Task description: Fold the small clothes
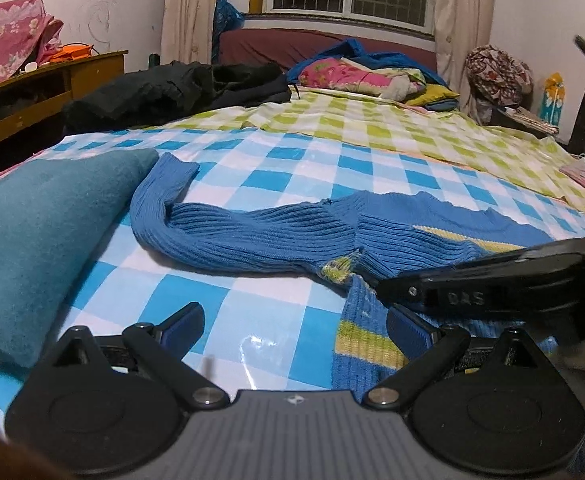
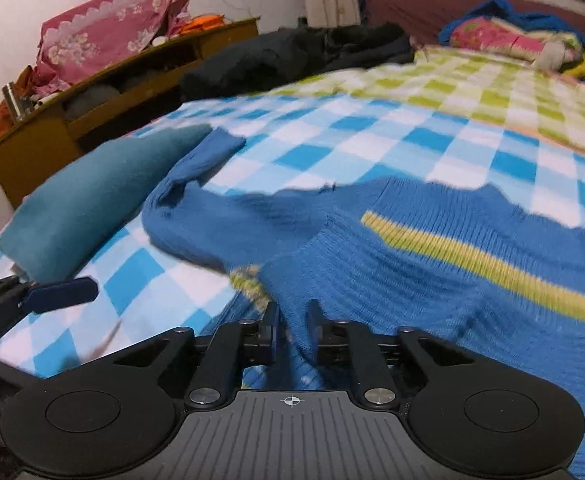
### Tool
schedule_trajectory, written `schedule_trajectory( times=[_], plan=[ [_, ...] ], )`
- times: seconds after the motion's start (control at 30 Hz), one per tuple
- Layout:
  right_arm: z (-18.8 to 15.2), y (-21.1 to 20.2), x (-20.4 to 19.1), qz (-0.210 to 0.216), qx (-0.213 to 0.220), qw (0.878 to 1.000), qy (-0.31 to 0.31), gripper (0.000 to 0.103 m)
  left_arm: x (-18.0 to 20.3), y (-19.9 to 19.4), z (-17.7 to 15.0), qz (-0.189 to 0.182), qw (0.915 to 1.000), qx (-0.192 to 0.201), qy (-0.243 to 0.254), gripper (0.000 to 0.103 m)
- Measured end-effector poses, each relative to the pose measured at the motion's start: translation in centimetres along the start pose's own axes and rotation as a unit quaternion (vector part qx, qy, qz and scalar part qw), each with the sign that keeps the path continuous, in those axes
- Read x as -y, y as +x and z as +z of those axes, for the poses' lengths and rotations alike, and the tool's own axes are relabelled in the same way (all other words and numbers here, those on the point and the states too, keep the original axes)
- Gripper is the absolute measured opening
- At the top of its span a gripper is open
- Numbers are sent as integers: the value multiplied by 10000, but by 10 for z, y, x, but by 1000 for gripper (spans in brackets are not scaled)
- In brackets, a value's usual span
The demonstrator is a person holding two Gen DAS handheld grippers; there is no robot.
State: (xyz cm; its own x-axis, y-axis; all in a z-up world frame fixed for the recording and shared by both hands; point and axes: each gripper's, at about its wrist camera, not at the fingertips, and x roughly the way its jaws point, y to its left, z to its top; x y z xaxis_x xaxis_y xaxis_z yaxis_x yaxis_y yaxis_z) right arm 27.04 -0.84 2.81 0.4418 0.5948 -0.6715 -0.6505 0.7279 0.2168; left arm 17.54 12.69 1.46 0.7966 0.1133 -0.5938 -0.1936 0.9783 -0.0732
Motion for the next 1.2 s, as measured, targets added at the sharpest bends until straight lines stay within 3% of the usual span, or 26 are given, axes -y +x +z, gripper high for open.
schedule_trajectory(
  times=[0.27, 0.4, 0.57, 0.67, 0.73, 0.83, 1.0, 1.2],
  plan=[
    [-20, -55, 22, 36, 407, 9982, 446, 28, 17, 5, 1, 130, 9994, 152, 278, 103],
    [-34, -90, 60, -694, 779, 9901, 941, 28, 37, 10, 15, 31, 9985, 335, 429, 103],
    [-48, -113, 123, -1936, 947, 9618, 1687, 30, 64, 37, 36, -7, 9956, 665, 655, 103],
    [-59, -113, 153, -2383, 712, 9471, 2031, 29, 74, 64, 41, 147, 9963, 484, 698, 103],
    [-68, -114, 163, -2422, 745, 9436, 2132, 21, 75, 79, 40, 238, 9969, 243, 706, 101],
    [-73, -121, 167, -2542, 840, 9384, 2183, 20, 70, 93, 31, 524, 9960, -119, 708, 98],
    [-74, -120, 164, -2716, 767, 9370, 2059, 26, 55, 83, 24, 702, 9962, -104, 505, 98],
    [-65, -129, 130, -2711, 1061, 9424, 1644, 28, 36, 62, 17, 736, 9969, -168, 219, 98]
  ],
)
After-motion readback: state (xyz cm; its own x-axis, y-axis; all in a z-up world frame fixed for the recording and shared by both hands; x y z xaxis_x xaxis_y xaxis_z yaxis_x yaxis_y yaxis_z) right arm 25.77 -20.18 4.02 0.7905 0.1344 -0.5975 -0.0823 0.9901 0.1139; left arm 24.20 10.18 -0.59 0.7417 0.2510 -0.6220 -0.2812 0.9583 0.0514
